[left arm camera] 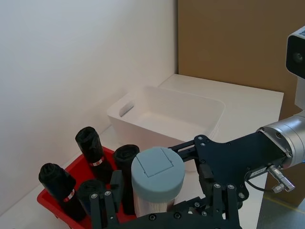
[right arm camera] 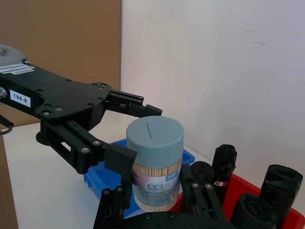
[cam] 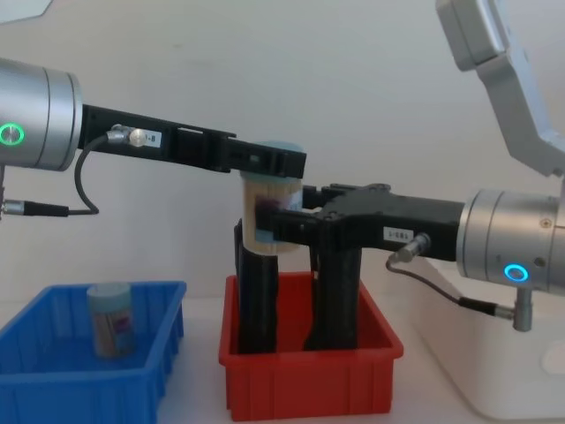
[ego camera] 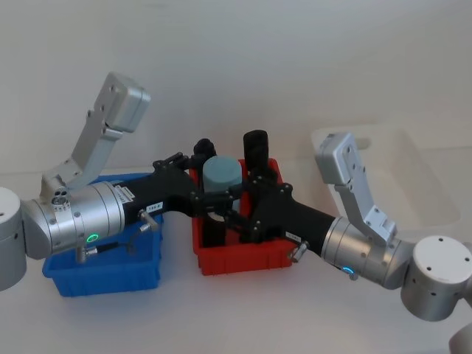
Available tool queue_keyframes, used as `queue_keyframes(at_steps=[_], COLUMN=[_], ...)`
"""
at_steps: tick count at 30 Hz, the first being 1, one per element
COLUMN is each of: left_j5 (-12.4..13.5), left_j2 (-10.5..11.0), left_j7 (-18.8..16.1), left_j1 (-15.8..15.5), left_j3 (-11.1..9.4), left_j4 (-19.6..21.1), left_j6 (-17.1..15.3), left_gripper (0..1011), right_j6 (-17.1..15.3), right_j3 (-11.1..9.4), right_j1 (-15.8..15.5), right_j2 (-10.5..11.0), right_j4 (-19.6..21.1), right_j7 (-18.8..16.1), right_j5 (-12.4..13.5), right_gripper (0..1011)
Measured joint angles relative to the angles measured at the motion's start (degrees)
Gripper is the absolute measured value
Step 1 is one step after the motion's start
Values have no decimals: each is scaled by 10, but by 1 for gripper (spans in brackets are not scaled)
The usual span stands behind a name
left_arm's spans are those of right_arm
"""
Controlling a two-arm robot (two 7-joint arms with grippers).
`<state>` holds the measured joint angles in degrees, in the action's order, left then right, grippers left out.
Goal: Pick the cotton swabs from the blue box and place them into the white box.
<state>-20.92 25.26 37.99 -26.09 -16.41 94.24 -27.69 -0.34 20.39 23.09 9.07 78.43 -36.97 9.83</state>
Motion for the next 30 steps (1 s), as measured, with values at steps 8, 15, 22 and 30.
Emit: queue_keyframes(at_steps=[8, 15, 22, 30], left_j5=[0, 0, 0, 0], left_j2=[0, 0, 0, 0], left_j7=[0, 0, 0, 0], left_j1=[0, 0, 0, 0], left_j3=[0, 0, 0, 0], left_j4=[0, 0, 0, 0], left_j6=[0, 0, 0, 0], left_gripper=[1004, 1004, 1004, 1004], right_j6=[-2, -3, -3, -6], right_j3=[-9, -22, -38, -54], right_j1=[-11, -25, -40, -52], right_j2=[14, 31, 51, 68], right_j4=[14, 29, 44, 54], right_j7=[27, 62, 109, 158], right_j5=[3, 6, 10, 13], right_gripper=[611, 610, 610, 610])
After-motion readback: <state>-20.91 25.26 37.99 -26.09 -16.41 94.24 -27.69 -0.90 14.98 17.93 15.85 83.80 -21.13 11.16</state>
